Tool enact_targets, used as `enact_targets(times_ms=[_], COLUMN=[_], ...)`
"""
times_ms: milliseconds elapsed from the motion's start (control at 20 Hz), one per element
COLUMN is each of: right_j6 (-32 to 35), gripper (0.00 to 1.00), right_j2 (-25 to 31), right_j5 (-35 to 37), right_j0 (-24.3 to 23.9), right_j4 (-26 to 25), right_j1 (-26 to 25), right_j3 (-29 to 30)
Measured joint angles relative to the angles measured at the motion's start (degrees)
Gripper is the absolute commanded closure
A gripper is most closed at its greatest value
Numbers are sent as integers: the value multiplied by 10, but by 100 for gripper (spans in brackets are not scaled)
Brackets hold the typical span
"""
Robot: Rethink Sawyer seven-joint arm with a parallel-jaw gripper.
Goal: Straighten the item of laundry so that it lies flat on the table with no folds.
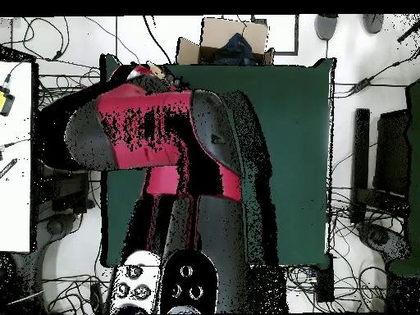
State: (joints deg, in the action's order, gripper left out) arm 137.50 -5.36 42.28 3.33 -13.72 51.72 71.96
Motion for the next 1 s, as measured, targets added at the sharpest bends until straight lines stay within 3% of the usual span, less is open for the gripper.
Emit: enact_targets(times_ms=[150, 300, 500, 550, 650, 800, 950, 1000], right_j6=[0, 0, 14, 29, 48, 60, 61, 61], gripper=[100, 100, 100, 100, 100, 100, 100, 100], right_j2=[-1, -26, -115, -183, -257, -319, -367, -383], right_j5=[-16, -78, -203, -286, -385, -500, -645, -727], right_j0=[4, 27, 92, 134, 175, 207, 230, 236], right_j4=[-37, -100, -162, -154, -108, -29, 84, 142], right_j1=[-13, -36, -94, -143, -205, -267, -334, -365], right_j3=[-20, -31, -42, -45, -42, -29, 1, 24])
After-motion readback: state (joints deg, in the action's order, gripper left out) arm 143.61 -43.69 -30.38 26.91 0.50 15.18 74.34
